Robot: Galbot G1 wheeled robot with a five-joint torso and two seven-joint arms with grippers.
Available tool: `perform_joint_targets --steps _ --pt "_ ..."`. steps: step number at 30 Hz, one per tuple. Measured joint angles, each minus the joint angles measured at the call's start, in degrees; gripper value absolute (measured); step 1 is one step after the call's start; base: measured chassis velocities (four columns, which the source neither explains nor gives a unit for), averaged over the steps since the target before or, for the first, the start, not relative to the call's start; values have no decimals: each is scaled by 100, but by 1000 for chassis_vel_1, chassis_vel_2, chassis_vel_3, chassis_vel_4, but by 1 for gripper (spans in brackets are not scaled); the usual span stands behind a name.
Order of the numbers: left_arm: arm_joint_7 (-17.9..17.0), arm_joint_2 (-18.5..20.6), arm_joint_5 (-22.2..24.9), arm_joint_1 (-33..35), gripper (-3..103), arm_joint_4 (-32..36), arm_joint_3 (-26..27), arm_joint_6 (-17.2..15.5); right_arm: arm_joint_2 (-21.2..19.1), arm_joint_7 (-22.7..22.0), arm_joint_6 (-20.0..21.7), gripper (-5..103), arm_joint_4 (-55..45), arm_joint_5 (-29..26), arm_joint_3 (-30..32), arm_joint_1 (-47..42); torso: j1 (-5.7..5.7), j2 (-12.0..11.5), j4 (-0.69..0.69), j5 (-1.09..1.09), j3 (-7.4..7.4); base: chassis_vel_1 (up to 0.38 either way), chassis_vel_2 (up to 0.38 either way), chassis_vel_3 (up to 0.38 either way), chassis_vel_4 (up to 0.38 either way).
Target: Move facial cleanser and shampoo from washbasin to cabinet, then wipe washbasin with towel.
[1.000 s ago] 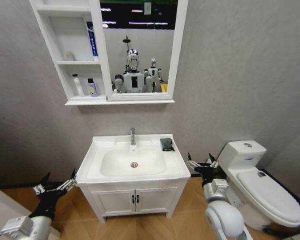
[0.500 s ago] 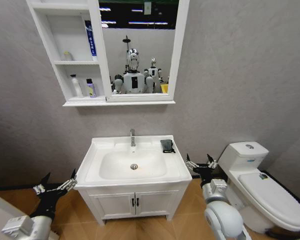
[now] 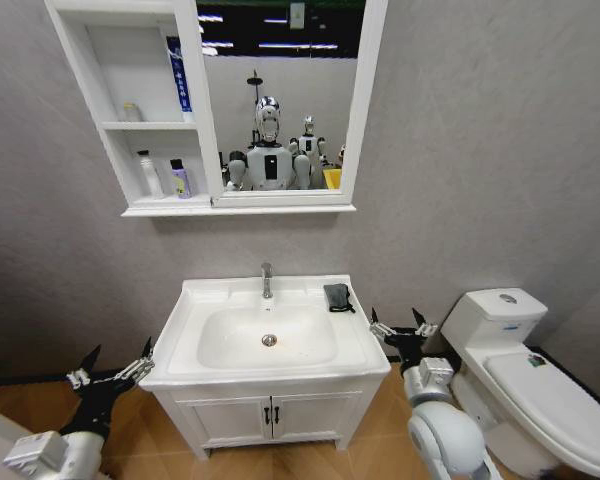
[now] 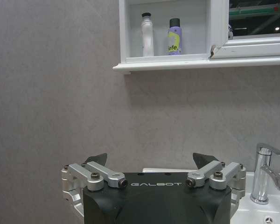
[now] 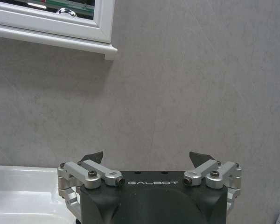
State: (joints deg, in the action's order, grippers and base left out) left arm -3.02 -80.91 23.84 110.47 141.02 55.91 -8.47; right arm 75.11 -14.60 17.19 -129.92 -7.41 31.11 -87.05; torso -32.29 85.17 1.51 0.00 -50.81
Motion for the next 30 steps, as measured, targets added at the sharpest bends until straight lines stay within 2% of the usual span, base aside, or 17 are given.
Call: perform_joint_targets --steps 6,9,11,15,17,19,23,25,30 --pt "0 0 0 0 100 0 0 -1 -19 -4 2 100 90 -61 -46 80 -1 0 0 0 0 -75 64 72 -75" --pt "0 1 0 0 100 0 -1 0 -104 -45 165 100 234 -268 -91 240 -1 0 1 0 0 -13 5 13 -22" --pt "0 1 0 0 100 0 -1 0 -236 -93 457 100 382 -644 -126 486 0 0 0 0 0 0 0 0 0" --pt "-1 1 0 0 100 -1 -1 -1 -392 -145 706 100 608 -1038 -168 818 0 1 0 0 0 0 0 0 0" --pt "-2 1 0 0 100 -1 0 -1 -587 -306 1075 100 1039 -1497 -303 1322 1 0 0 1 0 0 0 0 0" --pt "-2 0 0 0 100 -1 -1 -1 -721 -358 1224 100 1559 -1627 -459 1829 1 0 0 1 0 0 0 0 0" --pt "-2 1 1 0 100 -1 -1 -2 -824 -379 1261 100 2075 -1732 -662 2326 0 0 -1 2 -1 0 0 0 0" --pt "-1 1 1 0 100 -1 -1 -2 -855 -461 1331 100 2514 -2007 -941 2809 0 0 -1 0 0 0 0 0 0" --pt "-1 1 1 0 100 -1 -1 -2 -756 -507 1368 100 3289 -2218 -1463 3442 0 0 0 -1 -1 0 0 0 0"
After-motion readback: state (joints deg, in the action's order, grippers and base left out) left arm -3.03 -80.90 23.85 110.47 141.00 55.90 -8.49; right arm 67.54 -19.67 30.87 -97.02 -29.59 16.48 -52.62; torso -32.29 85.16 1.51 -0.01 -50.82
